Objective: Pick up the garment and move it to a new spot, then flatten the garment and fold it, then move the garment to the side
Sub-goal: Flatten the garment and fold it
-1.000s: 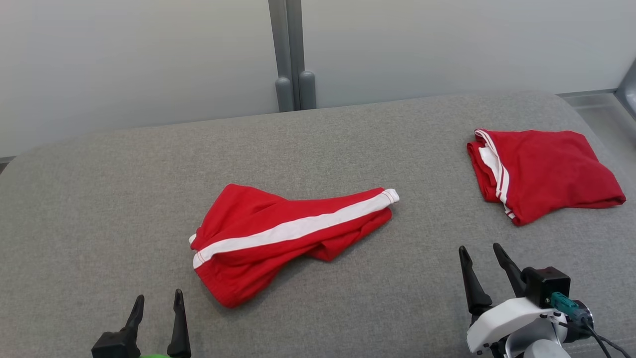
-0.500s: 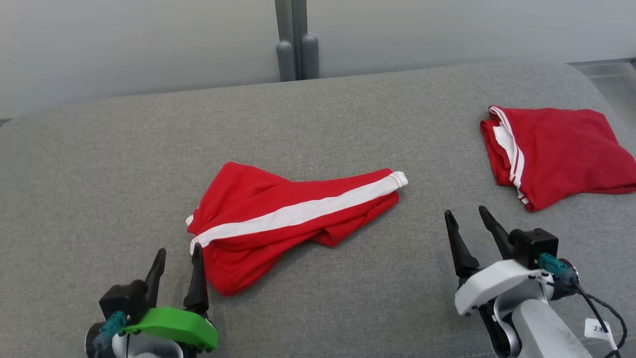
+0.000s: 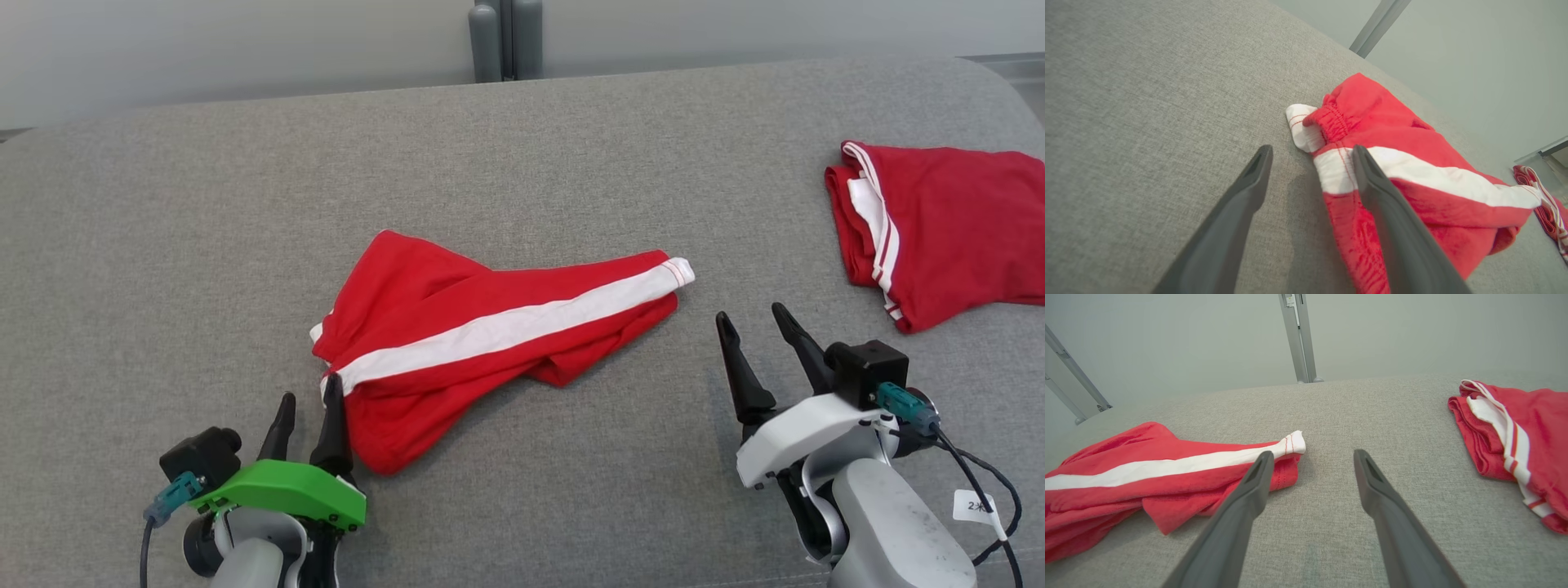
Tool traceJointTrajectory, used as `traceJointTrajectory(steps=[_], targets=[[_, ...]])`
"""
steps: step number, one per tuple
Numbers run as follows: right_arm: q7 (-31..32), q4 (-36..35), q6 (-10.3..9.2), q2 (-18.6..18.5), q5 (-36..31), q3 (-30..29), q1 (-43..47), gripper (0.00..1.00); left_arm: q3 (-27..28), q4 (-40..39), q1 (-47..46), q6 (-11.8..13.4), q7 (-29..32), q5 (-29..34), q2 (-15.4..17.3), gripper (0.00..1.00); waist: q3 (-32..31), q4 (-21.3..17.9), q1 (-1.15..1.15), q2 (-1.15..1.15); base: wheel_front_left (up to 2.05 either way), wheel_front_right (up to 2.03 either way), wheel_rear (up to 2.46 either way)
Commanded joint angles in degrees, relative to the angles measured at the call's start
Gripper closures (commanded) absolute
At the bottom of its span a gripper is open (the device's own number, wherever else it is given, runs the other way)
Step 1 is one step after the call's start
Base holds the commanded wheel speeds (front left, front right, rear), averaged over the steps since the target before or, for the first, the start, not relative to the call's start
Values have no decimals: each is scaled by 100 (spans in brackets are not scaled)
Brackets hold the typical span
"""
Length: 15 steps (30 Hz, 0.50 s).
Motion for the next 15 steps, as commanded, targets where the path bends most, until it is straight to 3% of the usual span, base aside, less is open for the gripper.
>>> traceJointTrajectory(steps=[1, 9, 13, 15], targets=[[-24, 12, -9, -43, 31, -6, -8, 0, -38, 40, -98, -37, 1, -94, 28, 0, 0, 11, 0, 0, 0, 0, 0], [-24, 19, -9, -82, 37, -57, 73, 0, -651, 131, -122, -87, 32, -1452, 22, 0, -30, 72, 0, 0, 0, 0, 0], [-24, 15, -10, -72, 7, -57, 81, 0, -844, 25, -96, -89, 14, -1683, 47, 0, -53, 85, 0, 0, 0, 0, 0], [-24, 6, -10, -76, 1, -57, 84, 0, -893, -20, -88, -90, 6, -1790, 48, 19, -56, 89, 0, 0, 0, 0, 0]])
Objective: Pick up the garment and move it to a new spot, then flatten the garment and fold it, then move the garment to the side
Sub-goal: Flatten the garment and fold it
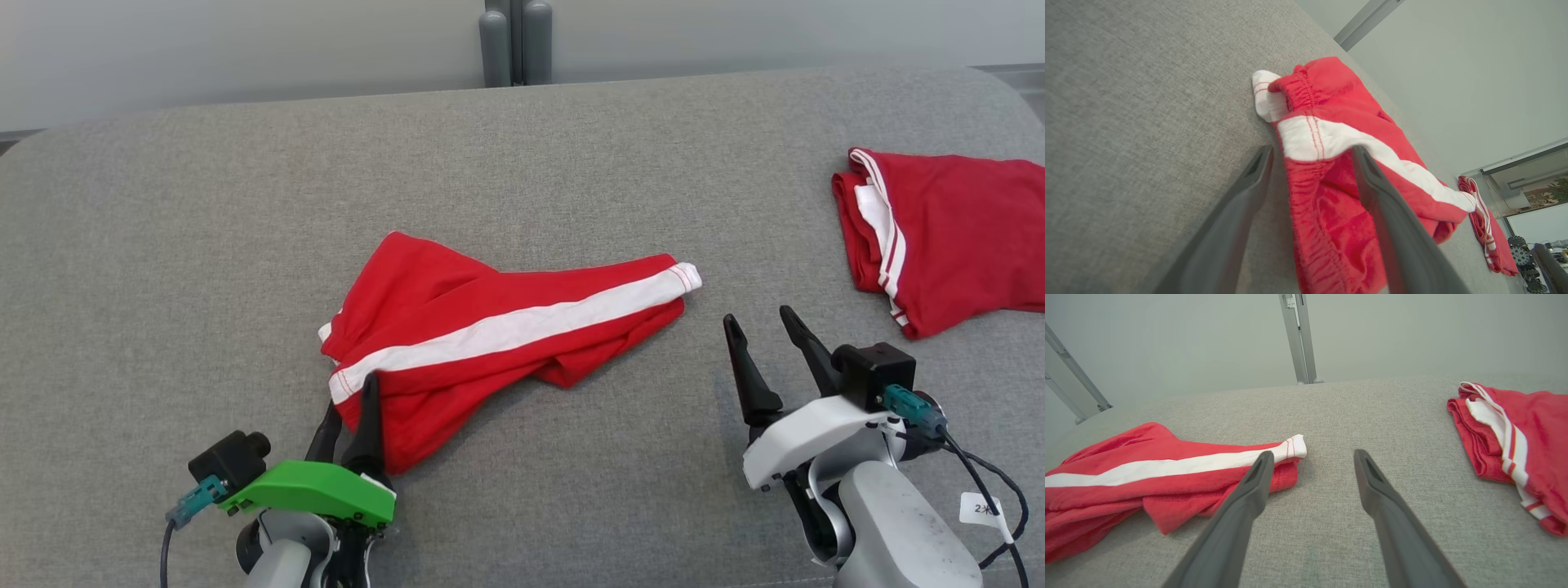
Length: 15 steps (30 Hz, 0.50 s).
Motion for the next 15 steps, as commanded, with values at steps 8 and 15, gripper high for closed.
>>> traceJointTrajectory(steps=[8, 15], targets=[[-24, 53, -10, -87, 35, 8, -61, 0, -80, -187, -63, -19, -42, -72, 133, 49, 10, 27, 0, 0, 0, 0, 0], [-24, 200, -10, -170, 180, 55, -330, 0, 46, -417, 0, -18, -39, 27, 121, 100, 66, 101, 0, 0, 0, 0, 0]])
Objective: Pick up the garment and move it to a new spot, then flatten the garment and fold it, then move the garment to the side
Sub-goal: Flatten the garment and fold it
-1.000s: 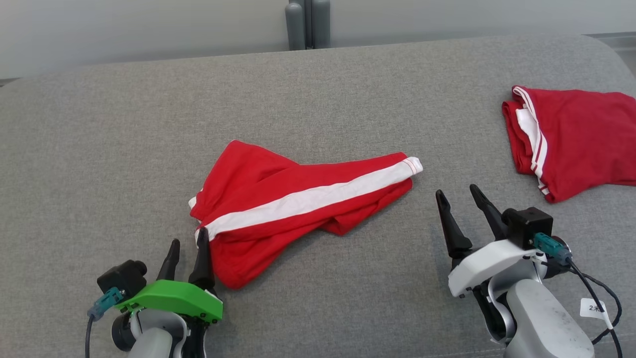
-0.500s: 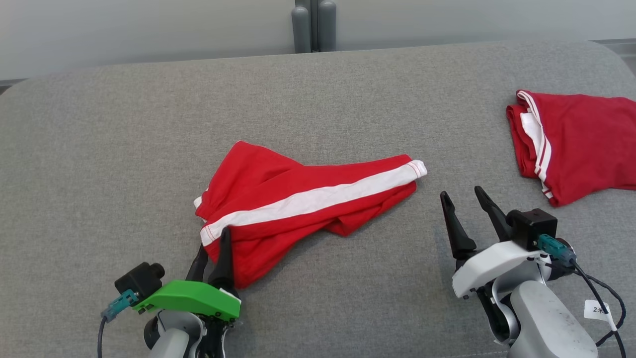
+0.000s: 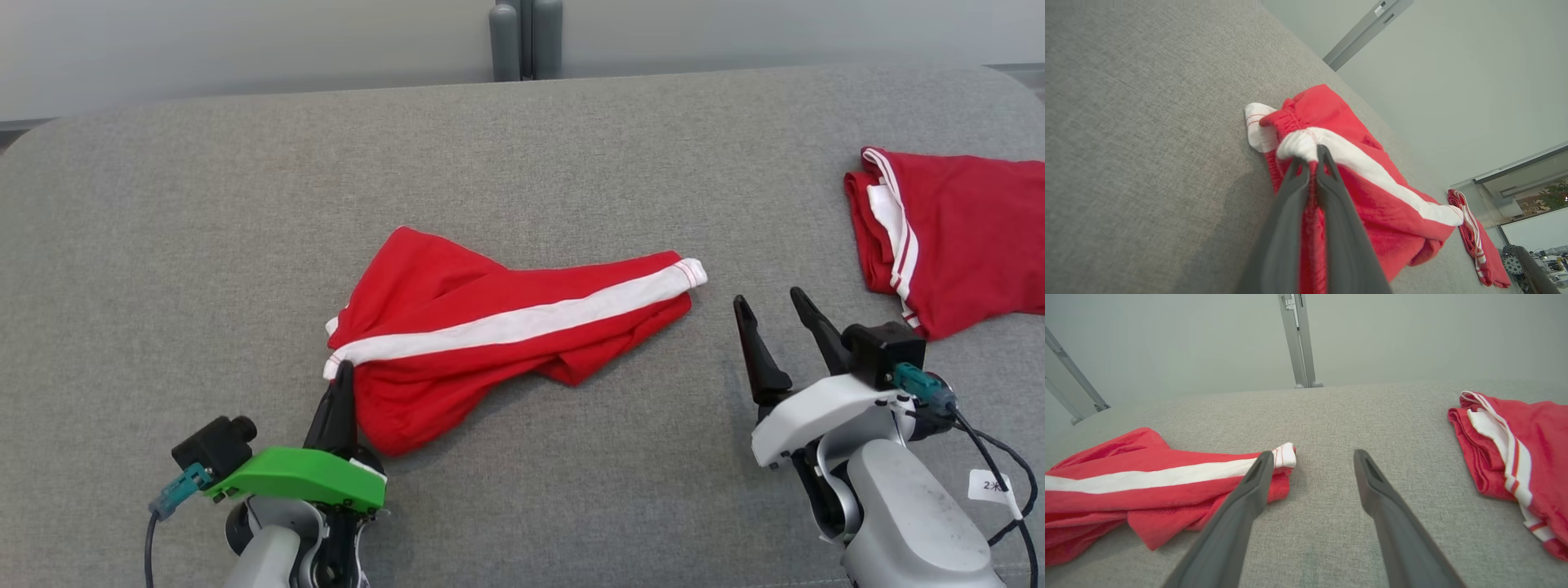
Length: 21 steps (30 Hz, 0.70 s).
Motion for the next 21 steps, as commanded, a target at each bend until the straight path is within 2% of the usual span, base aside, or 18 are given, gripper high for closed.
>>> traceJointTrajectory(steps=[1, 12, 21], targets=[[-24, 61, -10, -41, 105, 15, -139, 0, 30, -52, 17, -13, -13, 97, 12, 100, 30, 32, 0, 0, 0, 0, 0], [210, 814, -10, -77, 1338, 496, -861, 0, -221, -137, -64, -13, -13, 325, 3, 100, 229, 248, 0, 0, 0, 0, 0], [364, 1156, -9, -153, 2206, 741, -1261, 0, -292, -214, -163, -13, -14, 395, -15, 100, 401, 342, 0, 0, 0, 0, 0]])
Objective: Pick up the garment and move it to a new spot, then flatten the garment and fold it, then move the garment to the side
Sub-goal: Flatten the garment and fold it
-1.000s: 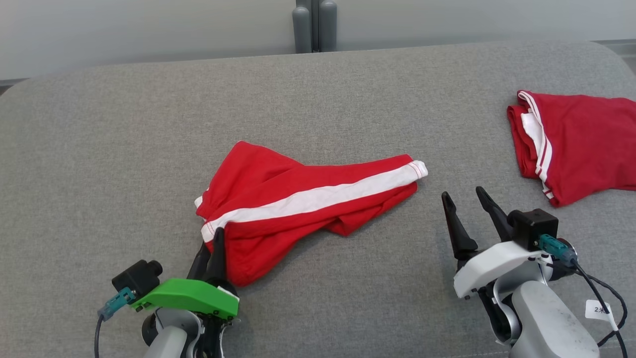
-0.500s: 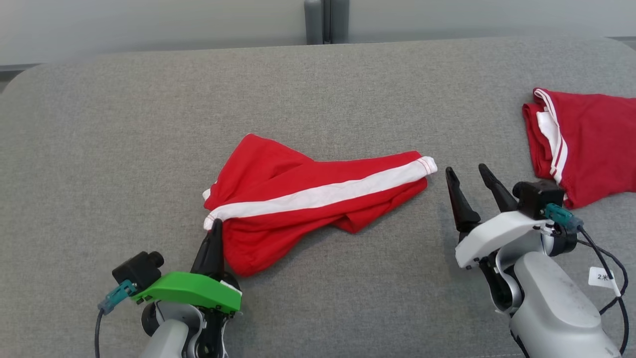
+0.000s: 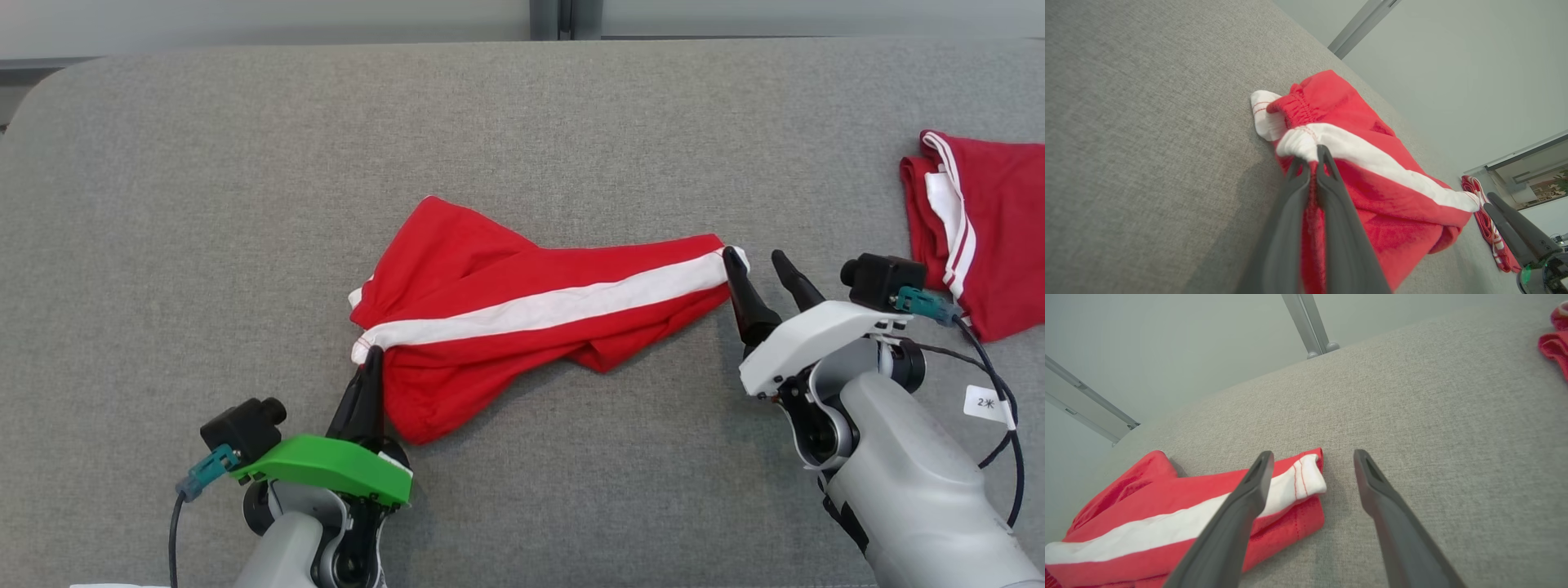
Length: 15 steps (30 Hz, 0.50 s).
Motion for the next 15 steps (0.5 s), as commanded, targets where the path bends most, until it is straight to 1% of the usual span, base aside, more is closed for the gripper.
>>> traceJointTrajectory(steps=[1, 4, 5, 6, 7, 10, 13, 15], targets=[[-5, 29, -8, -34, 45, 50, -69, 0, 1, -23, -86, -13, -13, 73, 6, 100, 40, 28, 0, 0, 0, 0, 0], [1, 103, -8, -107, 147, 244, -167, 0, -6, -21, -113, -13, -13, 102, 1, 100, 83, 48, 0, 0, 0, 0, 0], [-10, 126, -8, -126, 181, 311, -190, 15, -5, -20, -118, -13, -13, 106, 0, 100, 93, 52, 0, 0, 0, 0, 0], [-24, 157, -8, -149, 213, 359, -206, 47, -2, -18, -120, -13, -13, 107, -4, 100, 101, 57, 0, 0, 0, 0, 0], [-28, 188, -8, -165, 249, 408, -215, 59, 0, -15, -119, -13, -13, 102, -7, 100, 107, 59, 0, 0, 0, 0, 0], [-72, 273, -8, -214, 337, 523, -258, 74, 11, -6, -124, -14, -13, 78, -15, 100, 127, 62, 0, 0, 0, 0, 0], [-110, 358, -8, -264, 387, 627, -303, 85, 22, -7, -146, -14, -13, 69, -18, 100, 152, 67, 0, 0, 0, 0, 0], [-127, 396, -8, -289, 418, 700, -347, 100, 27, -8, -165, -14, -13, 70, -23, 100, 168, 68, 0, 0, 0, 0, 0]])
